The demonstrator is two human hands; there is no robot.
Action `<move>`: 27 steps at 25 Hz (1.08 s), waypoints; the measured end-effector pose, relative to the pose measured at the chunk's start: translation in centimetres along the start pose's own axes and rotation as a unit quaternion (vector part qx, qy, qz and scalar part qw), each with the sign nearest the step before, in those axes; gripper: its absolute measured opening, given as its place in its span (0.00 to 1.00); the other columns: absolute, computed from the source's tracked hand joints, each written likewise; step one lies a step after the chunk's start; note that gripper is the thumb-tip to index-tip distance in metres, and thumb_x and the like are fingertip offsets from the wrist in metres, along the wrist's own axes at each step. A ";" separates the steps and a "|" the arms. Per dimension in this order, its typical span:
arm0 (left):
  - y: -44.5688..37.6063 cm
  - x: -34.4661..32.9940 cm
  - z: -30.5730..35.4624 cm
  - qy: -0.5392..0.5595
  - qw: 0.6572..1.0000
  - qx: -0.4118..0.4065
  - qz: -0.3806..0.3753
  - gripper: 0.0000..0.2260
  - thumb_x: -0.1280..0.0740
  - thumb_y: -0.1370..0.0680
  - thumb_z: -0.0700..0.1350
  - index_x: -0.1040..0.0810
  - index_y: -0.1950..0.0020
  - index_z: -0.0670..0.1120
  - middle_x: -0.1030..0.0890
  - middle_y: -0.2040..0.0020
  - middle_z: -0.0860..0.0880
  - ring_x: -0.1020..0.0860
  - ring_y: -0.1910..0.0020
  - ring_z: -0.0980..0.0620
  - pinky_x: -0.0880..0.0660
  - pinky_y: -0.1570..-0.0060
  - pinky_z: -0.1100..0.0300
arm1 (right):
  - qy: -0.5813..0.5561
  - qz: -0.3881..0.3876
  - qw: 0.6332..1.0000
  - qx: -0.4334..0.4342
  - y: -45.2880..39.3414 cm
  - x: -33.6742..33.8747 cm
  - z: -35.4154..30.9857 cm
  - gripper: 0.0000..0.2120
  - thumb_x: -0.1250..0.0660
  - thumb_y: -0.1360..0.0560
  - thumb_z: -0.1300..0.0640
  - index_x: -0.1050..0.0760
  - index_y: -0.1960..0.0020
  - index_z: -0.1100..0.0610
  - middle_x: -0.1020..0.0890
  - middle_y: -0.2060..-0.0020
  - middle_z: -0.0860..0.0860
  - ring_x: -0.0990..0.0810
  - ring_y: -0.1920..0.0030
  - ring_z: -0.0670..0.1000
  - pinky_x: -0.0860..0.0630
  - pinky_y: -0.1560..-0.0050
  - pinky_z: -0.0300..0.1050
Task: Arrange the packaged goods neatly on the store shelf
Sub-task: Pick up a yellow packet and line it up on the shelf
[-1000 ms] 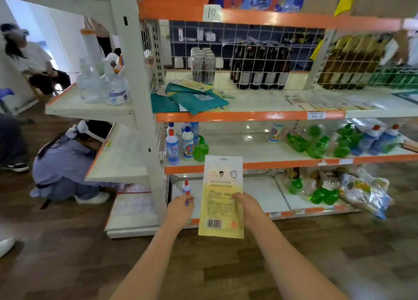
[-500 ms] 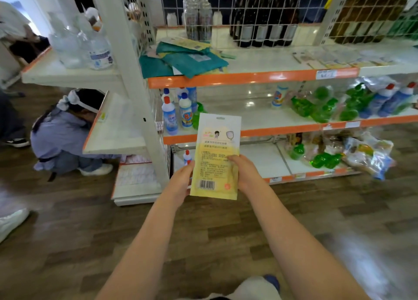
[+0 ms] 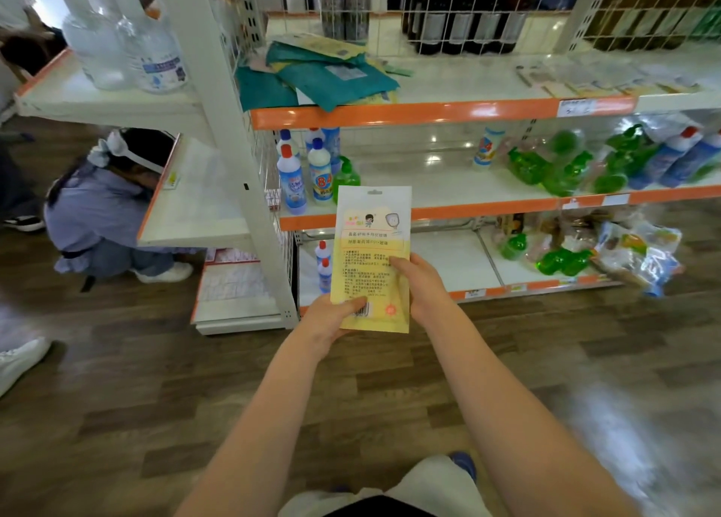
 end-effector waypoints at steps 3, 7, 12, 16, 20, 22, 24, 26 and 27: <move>0.1 0.9 0.4 -0.109 0.992 -0.039 0.046 0.13 0.32 0.23 0.43 0.23 0.39 0.45 0.20 0.42 0.48 0.23 0.44 0.49 0.28 0.41 0.55 | 0.051 0.025 0.998 -0.012 -0.1 0.2 0.6 0.12 0.40 0.21 0.62 0.28 0.38 0.57 0.20 0.47 0.52 0.21 0.48 0.52 0.23 0.49 0.49; 0.7 1.4 2.6 -0.324 0.933 -0.126 0.097 0.13 0.38 0.20 0.46 0.23 0.37 0.45 0.20 0.41 0.46 0.23 0.44 0.46 0.26 0.45 0.54 | 0.091 0.037 0.994 -0.039 -0.1 -0.1 1.6 0.16 0.39 0.21 0.60 0.30 0.34 0.59 0.22 0.41 0.56 0.22 0.43 0.54 0.24 0.45 0.48; 2.6 1.0 3.9 -0.557 0.797 -0.181 0.145 0.12 0.42 0.18 0.45 0.22 0.46 0.42 0.19 0.51 0.44 0.21 0.53 0.46 0.28 0.58 0.56 | 0.158 -0.031 0.986 -0.043 0.6 -2.9 1.5 0.22 0.41 0.21 0.46 0.32 0.32 0.57 0.26 0.36 0.52 0.27 0.36 0.52 0.29 0.41 0.48; 4.5 -0.4 4.2 -0.625 0.731 -0.225 0.158 0.14 0.43 0.18 0.42 0.28 0.34 0.47 0.20 0.48 0.45 0.20 0.49 0.46 0.25 0.51 0.57 | 0.033 -0.093 0.992 -0.074 1.4 -5.4 1.3 0.17 0.41 0.22 0.42 0.25 0.43 0.53 0.19 0.53 0.50 0.21 0.53 0.48 0.24 0.53 0.44; 5.6 -1.1 3.9 -0.637 0.703 -0.265 0.170 0.21 0.43 0.19 0.40 0.39 0.25 0.48 0.22 0.40 0.46 0.22 0.44 0.47 0.24 0.47 0.54 | -0.078 -0.105 0.989 -0.061 1.4 -5.7 0.7 0.19 0.37 0.23 0.44 0.27 0.40 0.55 0.19 0.55 0.53 0.21 0.57 0.51 0.23 0.57 0.45; 5.4 -1.2 3.3 -0.646 0.697 -0.269 0.161 0.24 0.43 0.20 0.37 0.42 0.24 0.47 0.25 0.35 0.46 0.24 0.41 0.47 0.24 0.49 0.53 | -0.077 -0.087 0.993 -0.035 0.9 -5.6 0.4 0.16 0.38 0.22 0.52 0.30 0.36 0.55 0.21 0.52 0.53 0.21 0.56 0.52 0.23 0.61 0.45; 5.0 -1.1 2.5 -0.642 0.709 -0.256 0.139 0.26 0.42 0.20 0.36 0.44 0.23 0.47 0.30 0.30 0.47 0.27 0.37 0.47 0.25 0.46 0.53 | -0.045 -0.051 0.998 -0.010 0.4 -5.4 0.4 0.13 0.40 0.21 0.58 0.31 0.37 0.54 0.22 0.46 0.55 0.22 0.51 0.54 0.24 0.59 0.47; 4.7 -1.2 2.1 -0.641 0.711 -0.261 0.121 0.25 0.42 0.20 0.39 0.44 0.23 0.48 0.31 0.29 0.48 0.29 0.35 0.47 0.26 0.44 0.54 | -0.013 -0.022 1.000 0.010 0.0 -5.2 0.5 0.11 0.41 0.21 0.61 0.30 0.39 0.55 0.23 0.42 0.56 0.23 0.44 0.58 0.22 0.48 0.52; 4.8 -1.4 2.0 -0.635 0.714 -0.273 0.110 0.24 0.43 0.19 0.43 0.43 0.23 0.50 0.31 0.29 0.49 0.29 0.34 0.48 0.27 0.43 0.55 | -0.004 -0.011 1.000 0.016 -0.1 -5.0 0.5 0.11 0.42 0.21 0.62 0.29 0.40 0.55 0.23 0.42 0.56 0.23 0.42 0.58 0.24 0.43 0.55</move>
Point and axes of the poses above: each hand's wrist, its own y-axis away from the middle knuckle, its own x-axis out of the back of the hand, z = x × y, the point moved 6 cm from there along -y, towards the middle knuckle
